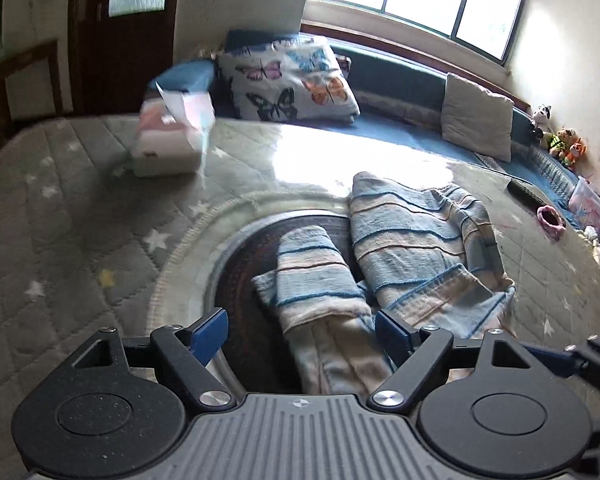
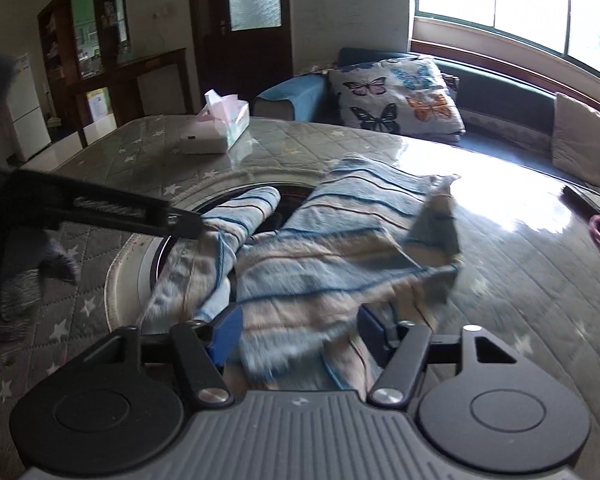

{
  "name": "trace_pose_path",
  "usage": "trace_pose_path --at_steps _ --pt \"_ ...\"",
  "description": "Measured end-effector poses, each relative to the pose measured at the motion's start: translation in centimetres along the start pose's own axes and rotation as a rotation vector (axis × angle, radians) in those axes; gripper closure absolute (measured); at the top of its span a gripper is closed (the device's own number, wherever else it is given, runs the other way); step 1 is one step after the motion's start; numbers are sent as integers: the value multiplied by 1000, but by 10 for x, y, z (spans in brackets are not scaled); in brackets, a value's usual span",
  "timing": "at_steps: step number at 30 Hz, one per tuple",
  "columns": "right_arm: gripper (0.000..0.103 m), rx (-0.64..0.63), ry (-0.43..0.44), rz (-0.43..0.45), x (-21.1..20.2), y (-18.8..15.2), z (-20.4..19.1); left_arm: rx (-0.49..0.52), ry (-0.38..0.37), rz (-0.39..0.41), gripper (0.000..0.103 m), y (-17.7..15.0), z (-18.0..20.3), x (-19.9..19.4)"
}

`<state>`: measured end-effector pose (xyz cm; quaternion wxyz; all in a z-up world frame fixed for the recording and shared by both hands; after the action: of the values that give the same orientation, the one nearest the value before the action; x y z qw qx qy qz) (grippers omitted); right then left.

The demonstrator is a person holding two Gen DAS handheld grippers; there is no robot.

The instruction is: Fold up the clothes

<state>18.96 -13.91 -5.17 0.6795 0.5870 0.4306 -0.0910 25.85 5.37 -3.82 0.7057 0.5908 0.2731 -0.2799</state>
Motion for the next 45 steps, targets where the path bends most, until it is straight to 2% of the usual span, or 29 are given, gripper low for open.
trace_pose_path --at_steps 2,4,6,8,9,10,12,13,15,17,24,30,34,38,40,42,45 --pt "45 -5 13 -17 12 2 -3 -11 -16 -25 22 -2 0 11" --pt "46 -11 30 -28 21 3 -8 -21 -49 -40 34 -5 0 16" --pt "48 -24 42 -34 27 4 -13 -31 -82 -55 57 -8 1 22" --pt "51 -46 50 -43 33 4 -19 -39 -105 -63 68 -11 0 25" --pt "54 -58 49 -48 36 3 -21 -38 -105 -59 77 -11 0 24" --pt "56 -70 44 -55 39 2 -22 -37 -104 -54 79 -11 -1 22" --pt "70 -92 31 -65 44 0 -24 -44 -106 -43 86 -11 -4 17" --pt "73 -92 23 -63 44 -1 -23 -50 -107 -38 87 -11 -6 14" --pt "89 -79 18 -53 40 -2 -18 -62 -104 -26 89 -12 -10 7" --pt "94 -56 18 -34 32 0 -13 -73 -95 -13 89 -13 -14 -1" --pt "97 35 0 57 -13 3 14 -102 -68 34 89 -22 -29 -36" --pt "103 114 -88 123 -51 -6 53 -112 -26 30 89 -38 -41 -51" --pt "103 153 -108 107 -62 -20 71 -114 -17 24 89 -48 -41 -59" --pt "98 143 -34 100 -58 -22 54 -116 -14 27 90 -57 -39 -69" --pt "91 103 17 100 -51 -18 32 -121 -13 28 90 -60 -40 -74" --pt "66 41 48 94 -41 -14 8 -126 -11 29 91 -62 -42 -79" --pt "64 -62 66 85 -24 -9 -25 -132 -1 38 93 -64 -46 -86"
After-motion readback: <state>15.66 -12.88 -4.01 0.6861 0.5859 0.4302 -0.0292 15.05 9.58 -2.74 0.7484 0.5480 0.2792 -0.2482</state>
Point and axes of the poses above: each gripper's, at about its wrist camera, not at the fingertips, and x roughly the way its jaws point, z to its right, y to its top, the point moved 9 cm from there along x, roughly the way its jaws point, and after that the axes turned 2 degrees about x, right-handed, at the moved point
